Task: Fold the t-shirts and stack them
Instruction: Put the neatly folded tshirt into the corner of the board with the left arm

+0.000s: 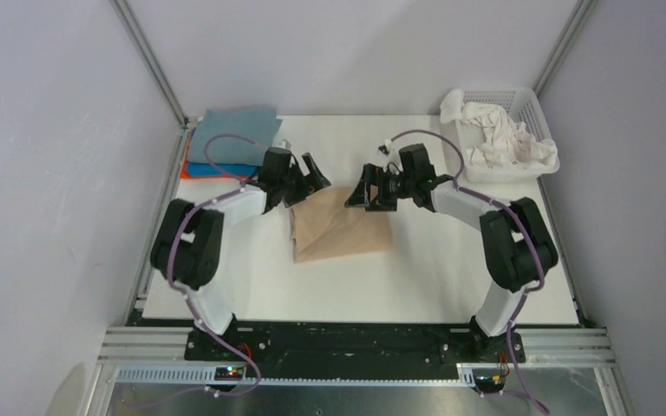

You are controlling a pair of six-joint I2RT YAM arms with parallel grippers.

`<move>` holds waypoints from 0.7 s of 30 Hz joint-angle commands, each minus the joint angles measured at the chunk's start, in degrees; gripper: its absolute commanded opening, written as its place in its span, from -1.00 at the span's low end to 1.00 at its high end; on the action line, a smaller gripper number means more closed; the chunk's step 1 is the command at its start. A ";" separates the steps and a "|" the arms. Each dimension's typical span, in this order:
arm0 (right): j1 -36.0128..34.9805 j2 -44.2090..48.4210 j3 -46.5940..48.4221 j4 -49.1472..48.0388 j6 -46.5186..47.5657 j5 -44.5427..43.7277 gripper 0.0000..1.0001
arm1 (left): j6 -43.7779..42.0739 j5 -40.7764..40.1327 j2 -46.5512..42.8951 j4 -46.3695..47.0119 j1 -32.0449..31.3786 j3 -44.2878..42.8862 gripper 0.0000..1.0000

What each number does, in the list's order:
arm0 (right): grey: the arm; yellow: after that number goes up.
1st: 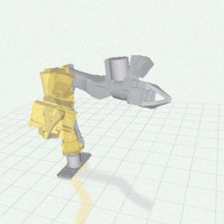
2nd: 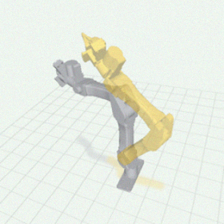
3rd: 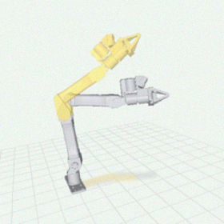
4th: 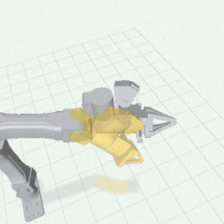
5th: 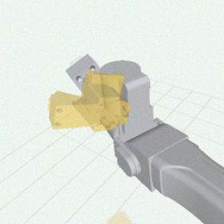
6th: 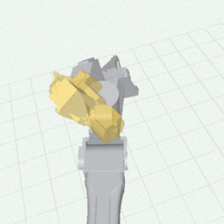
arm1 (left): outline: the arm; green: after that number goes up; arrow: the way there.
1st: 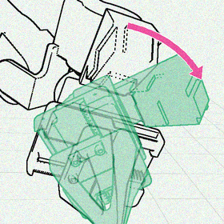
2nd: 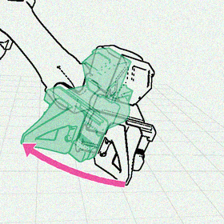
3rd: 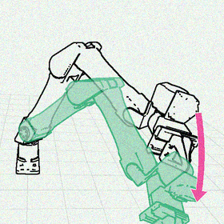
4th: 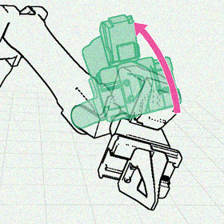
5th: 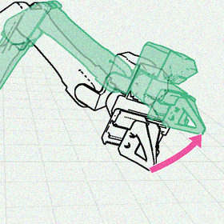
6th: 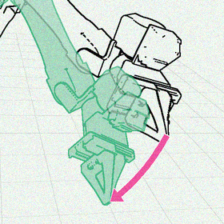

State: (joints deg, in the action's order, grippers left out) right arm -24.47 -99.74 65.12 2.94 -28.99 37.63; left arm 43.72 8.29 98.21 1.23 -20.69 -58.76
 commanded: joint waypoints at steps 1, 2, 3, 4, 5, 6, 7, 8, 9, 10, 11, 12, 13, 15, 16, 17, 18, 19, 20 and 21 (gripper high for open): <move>1.31 -5.47 -1.95 1.04 -0.56 1.26 0.99 | -2.49 1.80 8.64 -3.17 4.33 -4.90 0.99; 1.34 -6.08 -2.44 2.12 0.00 0.10 0.99 | -2.43 2.40 9.88 -3.28 4.64 -5.52 0.99; 1.39 -6.96 -2.71 2.40 0.17 -2.31 0.99 | -2.29 2.85 11.82 -3.31 4.76 -5.76 0.99; 1.47 -7.35 -3.33 2.81 0.65 -3.45 0.99 | -2.06 3.68 12.94 -3.34 4.84 -5.95 0.99; 1.56 -7.95 -3.42 3.14 0.89 -6.14 0.99 | -2.02 3.84 13.26 -3.34 4.85 -5.98 0.99; 1.59 -8.16 -3.51 3.96 1.53 -7.38 0.99 | -2.10 3.73 13.31 -3.30 4.86 -6.05 0.99; 1.74 -8.07 -3.47 4.74 1.82 -9.72 0.99 | -2.30 3.60 13.09 -3.37 4.91 -6.04 0.99; 1.81 -7.30 -3.50 5.03 2.25 -10.81 0.99 | -2.76 3.75 12.01 -3.44 4.94 -6.03 0.99; 2.04 -6.56 -3.46 5.51 2.55 -11.12 0.99 | -3.12 3.79 11.30 -3.52 4.95 -6.08 0.99; 2.09 -4.57 -3.50 5.68 2.77 -11.66 0.99 | -3.71 3.89 9.15 -3.87 4.95 -6.14 0.99; 2.02 -3.35 -3.51 5.90 3.21 -11.99 0.99 | -4.07 3.86 7.94 -4.22 4.95 -6.35 0.99; 1.95 -0.47 -3.51 6.14 3.40 -12.78 0.99 | -4.76 3.93 4.96 -4.68 4.85 -6.40 1.00; 1.66 0.94 -3.51 6.62 3.81 -13.16 0.99 | -5.00 3.88 3.25 -5.07 4.86 -6.62 0.99; 0.55 5.26 -3.56 7.48 4.40 -14.06 0.99 | -5.20 2.94 -1.67 -6.24 4.82 -6.92 0.99; -0.02 7.61 -3.58 7.68 4.52 -14.57 0.99 | -5.11 2.68 -4.86 -6.66 4.64 -6.86 0.99; -1.45 8.50 -3.62 7.93 4.33 -14.63 0.99 | -5.07 2.12 -6.36 -6.90 4.44 -6.40 0.99; -2.29 9.94 -3.65 7.86 3.96 -14.52 0.99 | -5.02 1.79 -9.31 -6.97 3.77 -5.94 0.99; -3.91 10.46 -3.77 7.25 3.51 -14.38 0.99 | -4.76 0.99 -10.70 -7.24 3.31 -4.72 0.99; -5.54 11.06 -3.90 6.99 3.24 -14.44 0.99 | -4.60 0.52 -13.32 -7.27 2.19 -3.87 0.99; -6.18 11.20 -4.38 6.29 2.67 -14.39 0.99 | -4.02 -0.27 -15.40 -7.36 1.10 -1.83 0.99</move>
State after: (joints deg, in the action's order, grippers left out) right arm -26.20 -91.57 61.04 9.98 -26.33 24.49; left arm 40.45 10.59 92.40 -5.63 -16.71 -64.07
